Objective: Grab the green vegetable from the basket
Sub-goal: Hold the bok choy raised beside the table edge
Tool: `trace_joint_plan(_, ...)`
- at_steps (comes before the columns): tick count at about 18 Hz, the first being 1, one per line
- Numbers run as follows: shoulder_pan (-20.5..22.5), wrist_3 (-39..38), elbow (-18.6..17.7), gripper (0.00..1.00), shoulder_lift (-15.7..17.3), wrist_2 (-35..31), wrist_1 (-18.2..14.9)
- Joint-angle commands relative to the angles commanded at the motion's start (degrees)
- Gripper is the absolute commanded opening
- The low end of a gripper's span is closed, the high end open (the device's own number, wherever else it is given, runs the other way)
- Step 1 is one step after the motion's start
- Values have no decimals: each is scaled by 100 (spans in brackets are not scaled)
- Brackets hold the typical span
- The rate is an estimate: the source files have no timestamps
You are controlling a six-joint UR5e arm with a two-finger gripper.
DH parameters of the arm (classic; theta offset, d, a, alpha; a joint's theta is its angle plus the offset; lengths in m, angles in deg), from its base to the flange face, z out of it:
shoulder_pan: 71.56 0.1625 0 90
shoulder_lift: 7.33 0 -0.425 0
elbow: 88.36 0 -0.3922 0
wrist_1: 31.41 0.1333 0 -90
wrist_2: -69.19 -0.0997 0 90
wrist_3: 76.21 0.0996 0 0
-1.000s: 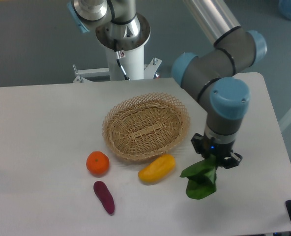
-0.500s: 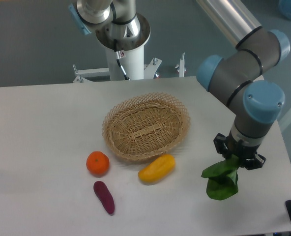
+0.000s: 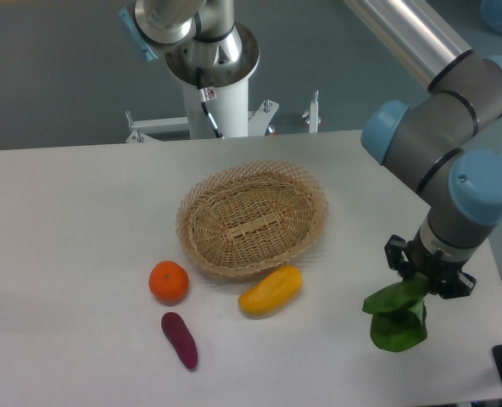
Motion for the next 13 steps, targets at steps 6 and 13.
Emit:
trace_joint_plan(6,0,141,-53,39,9,0,44)
trace_joint_plan(13,-9,132,-70,39,18,0,61)
